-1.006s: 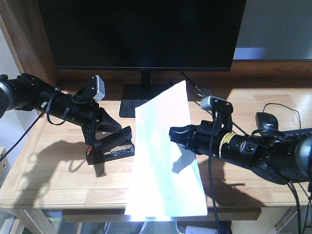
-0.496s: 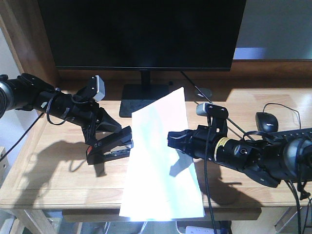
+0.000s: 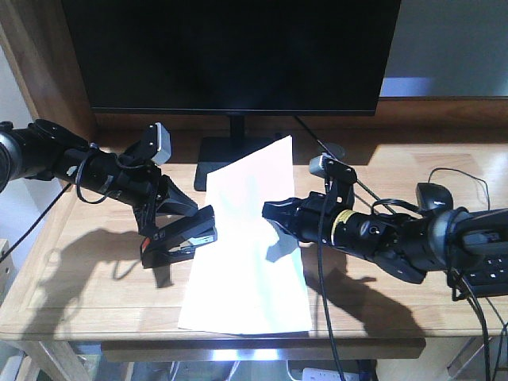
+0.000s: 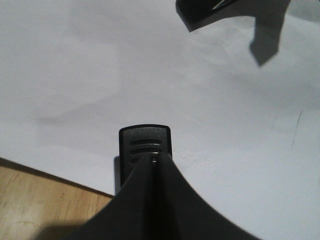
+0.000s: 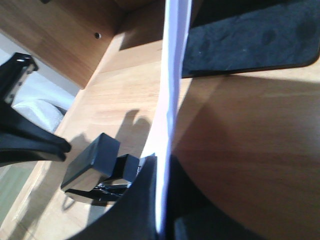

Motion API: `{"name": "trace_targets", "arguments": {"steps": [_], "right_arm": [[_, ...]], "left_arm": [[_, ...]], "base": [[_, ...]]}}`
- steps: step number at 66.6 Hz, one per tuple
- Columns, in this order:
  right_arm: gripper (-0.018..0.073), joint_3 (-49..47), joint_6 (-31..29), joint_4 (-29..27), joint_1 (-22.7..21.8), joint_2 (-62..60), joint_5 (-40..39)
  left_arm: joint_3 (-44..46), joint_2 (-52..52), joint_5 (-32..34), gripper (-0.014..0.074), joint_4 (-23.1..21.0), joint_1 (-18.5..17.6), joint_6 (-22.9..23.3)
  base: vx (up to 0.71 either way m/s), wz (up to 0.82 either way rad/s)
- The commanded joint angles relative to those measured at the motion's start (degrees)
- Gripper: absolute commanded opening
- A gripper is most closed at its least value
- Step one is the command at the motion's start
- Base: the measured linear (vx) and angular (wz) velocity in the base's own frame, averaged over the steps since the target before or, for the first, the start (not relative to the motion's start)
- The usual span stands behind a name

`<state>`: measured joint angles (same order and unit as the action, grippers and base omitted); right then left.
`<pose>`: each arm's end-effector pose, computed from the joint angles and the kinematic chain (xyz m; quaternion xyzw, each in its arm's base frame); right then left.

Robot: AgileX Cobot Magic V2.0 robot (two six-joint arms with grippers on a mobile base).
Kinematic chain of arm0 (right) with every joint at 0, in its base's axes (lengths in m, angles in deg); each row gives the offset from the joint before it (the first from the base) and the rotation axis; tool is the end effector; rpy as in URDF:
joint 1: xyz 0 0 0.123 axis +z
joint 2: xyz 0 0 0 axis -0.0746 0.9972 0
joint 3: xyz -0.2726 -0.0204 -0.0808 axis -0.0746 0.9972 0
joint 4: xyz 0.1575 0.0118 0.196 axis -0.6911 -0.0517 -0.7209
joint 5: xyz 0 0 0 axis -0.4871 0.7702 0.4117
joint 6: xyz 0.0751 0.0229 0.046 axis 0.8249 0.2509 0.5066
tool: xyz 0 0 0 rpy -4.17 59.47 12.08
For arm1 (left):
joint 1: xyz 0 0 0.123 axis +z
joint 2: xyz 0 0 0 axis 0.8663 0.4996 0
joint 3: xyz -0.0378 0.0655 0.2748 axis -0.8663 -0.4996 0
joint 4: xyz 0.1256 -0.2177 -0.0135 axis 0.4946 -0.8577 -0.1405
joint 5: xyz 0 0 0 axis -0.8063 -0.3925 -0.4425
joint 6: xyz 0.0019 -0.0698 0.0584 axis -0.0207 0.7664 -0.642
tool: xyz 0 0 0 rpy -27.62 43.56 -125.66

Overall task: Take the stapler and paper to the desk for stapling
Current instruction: 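Lower the paper flat onto the desk under the stapler with the right gripper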

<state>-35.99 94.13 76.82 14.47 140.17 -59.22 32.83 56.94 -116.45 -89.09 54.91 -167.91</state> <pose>0.3516 0.1599 0.1243 -0.0328 0.8301 0.3843 0.4027 0.4217 -0.1092 0.1671 0.5607 0.6954 -0.3062 0.3290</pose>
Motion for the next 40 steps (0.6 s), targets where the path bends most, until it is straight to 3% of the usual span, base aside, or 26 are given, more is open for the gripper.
{"name": "trace_targets", "arguments": {"steps": [1, 15, 23, 32, 40], "right_arm": [[-0.0002, -2.7, 0.4, -0.8, 1.1, -1.3, -3.1], [0.0002, -7.0, 0.3, -2.1, 4.0, 1.5, -1.3], [0.0032, -7.8, 0.3, -5.6, 4.2, 1.8, 0.7], [0.0123, -7.8, 0.1, -9.7, 4.1, 1.8, 5.3], [0.0282, -7.8, -0.5, -10.3, 4.1, 1.8, 9.0]], "left_arm": [[1.5, -3.2, -1.9, -0.0007, -3.3, -0.1, 0.2], [1.5, -3.2, -1.9, -0.0007, -3.3, -0.1, 0.2], [1.5, -3.2, -1.9, -0.0007, -3.3, -0.1, 0.2], [1.5, -3.2, -1.9, -0.0007, -3.3, -0.1, 0.2], [1.5, -3.2, -1.9, -0.0007, -3.3, -0.1, 0.2]], "base": [[0.0, 0.0], [0.0, 0.0], [0.0, 0.0], [0.0, 0.0], [0.0, 0.0]]}}
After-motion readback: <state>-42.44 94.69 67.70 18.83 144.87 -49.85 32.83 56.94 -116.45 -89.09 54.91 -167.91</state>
